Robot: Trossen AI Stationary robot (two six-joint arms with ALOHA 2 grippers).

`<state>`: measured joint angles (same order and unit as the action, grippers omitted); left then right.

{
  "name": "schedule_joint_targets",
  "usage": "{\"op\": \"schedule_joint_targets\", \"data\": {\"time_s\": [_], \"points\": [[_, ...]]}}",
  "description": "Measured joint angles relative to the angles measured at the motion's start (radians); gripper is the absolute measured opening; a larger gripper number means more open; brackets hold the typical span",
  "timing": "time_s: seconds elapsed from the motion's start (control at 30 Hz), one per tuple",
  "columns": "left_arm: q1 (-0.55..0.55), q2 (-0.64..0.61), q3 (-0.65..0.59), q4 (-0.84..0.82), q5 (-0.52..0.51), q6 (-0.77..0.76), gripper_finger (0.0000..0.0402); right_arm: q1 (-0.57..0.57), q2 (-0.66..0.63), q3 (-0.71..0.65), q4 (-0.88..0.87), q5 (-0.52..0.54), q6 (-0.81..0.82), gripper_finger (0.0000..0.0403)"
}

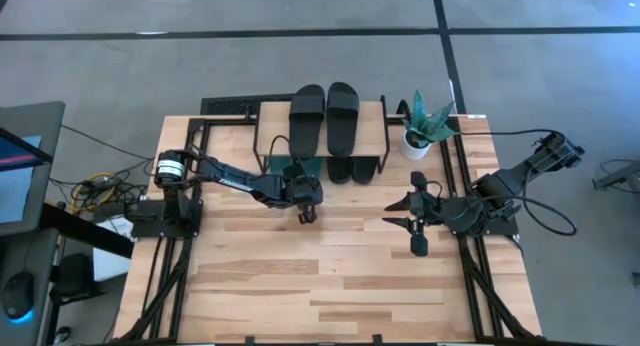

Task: Pick and place slides into the shelf
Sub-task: Adjust the right green slide under the shelf

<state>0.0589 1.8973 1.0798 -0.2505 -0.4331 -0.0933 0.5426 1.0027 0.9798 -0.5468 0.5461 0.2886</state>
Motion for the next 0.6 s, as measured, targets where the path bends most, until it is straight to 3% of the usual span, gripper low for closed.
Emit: {"op": "schedule_joint_targets", "data": {"time_s": [0.37, 0.6], "points": [[-0.010, 0.000, 0.000, -0.005, 0.008, 0.000, 0.0129, 0.000, 0.000, 0.000, 0.000, -0.009, 0.000, 0.0098], [-0.024, 0.000, 0.000, -0.009, 0.025, -0.001, 0.0140, 0.000, 0.000, 0.000, 0.000, -0.009, 0.000, 0.0098]]}}
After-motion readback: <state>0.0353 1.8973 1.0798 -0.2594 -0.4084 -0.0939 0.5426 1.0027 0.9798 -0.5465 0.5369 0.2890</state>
